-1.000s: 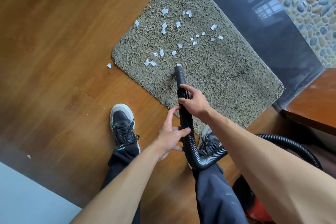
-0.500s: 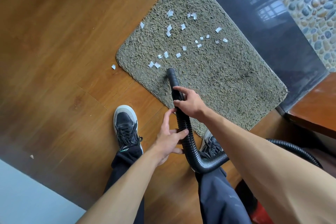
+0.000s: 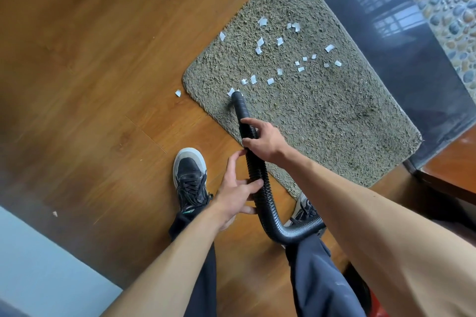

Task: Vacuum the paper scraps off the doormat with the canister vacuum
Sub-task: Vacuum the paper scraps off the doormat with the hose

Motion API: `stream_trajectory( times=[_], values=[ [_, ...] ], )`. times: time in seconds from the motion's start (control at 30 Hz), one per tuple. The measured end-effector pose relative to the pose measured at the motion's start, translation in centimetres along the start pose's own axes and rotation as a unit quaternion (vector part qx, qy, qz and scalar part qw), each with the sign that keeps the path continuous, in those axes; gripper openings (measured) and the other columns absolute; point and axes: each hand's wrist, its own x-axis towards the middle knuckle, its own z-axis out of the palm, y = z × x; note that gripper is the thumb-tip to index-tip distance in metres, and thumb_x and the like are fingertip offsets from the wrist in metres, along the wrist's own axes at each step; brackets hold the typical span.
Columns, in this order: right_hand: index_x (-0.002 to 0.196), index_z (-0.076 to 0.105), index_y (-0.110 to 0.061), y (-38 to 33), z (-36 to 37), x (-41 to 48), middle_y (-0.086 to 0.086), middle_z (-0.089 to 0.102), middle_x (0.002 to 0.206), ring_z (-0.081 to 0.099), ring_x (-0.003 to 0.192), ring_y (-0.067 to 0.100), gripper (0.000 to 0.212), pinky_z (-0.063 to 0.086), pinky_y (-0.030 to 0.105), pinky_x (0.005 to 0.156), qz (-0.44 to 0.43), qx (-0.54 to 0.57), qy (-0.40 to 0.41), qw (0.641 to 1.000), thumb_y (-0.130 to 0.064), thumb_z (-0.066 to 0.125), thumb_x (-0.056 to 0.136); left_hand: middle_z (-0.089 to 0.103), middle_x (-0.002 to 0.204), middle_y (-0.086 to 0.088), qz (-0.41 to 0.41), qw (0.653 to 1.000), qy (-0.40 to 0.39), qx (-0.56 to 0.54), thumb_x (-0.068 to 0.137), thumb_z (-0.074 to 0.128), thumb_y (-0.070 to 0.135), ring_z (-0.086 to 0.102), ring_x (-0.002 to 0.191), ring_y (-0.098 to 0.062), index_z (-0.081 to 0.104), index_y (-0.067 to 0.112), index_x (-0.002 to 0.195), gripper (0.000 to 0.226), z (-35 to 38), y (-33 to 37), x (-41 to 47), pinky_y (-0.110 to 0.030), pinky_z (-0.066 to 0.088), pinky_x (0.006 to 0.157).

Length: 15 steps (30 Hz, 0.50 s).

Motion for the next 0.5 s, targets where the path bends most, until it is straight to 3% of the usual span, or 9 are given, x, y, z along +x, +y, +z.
stream_trajectory(
  times=[0.13,0.27,0.5],
  values=[
    [0.140,0.052,-0.027,-1.0,0.9,0.2,0.006,0.069,0.108,0.066,0.091,0.020,0.058,0.056,0.036,0.090,-0.005,0.008,0.004,1.000,-0.017,0.063,0.084,0.071,0.106,-0.021,0.002,1.000,-0.005,0.012,0.094,0.065,0.008,0.070,0.095,-0.032,0.036,0.056,0.131,0.067,-1.7,0.5,-0.4,-0.053,0.059,0.070],
    [0.142,0.050,-0.025,-2.0,1.7,0.4,0.007,0.068,0.114,0.064,0.089,0.017,0.059,0.054,0.027,0.084,-0.012,0.014,0.006,1.000,-0.017,0.063,0.085,0.072,0.100,-0.016,0.002,1.000,-0.006,0.020,0.094,0.064,0.008,0.069,0.090,-0.028,0.036,0.055,0.130,0.066,-3.1,1.0,-0.7,-0.056,0.059,0.074],
    [0.142,0.050,-0.025,-2.4,2.1,0.4,0.008,0.067,0.115,0.066,0.094,0.021,0.060,0.057,0.032,0.085,0.001,0.025,0.010,1.000,-0.017,0.063,0.084,0.072,0.098,-0.014,-0.005,0.999,-0.017,0.028,0.095,0.064,0.007,0.070,0.086,-0.025,0.036,0.056,0.130,0.066,-3.8,1.6,-1.1,-0.055,0.059,0.075]
  ],
)
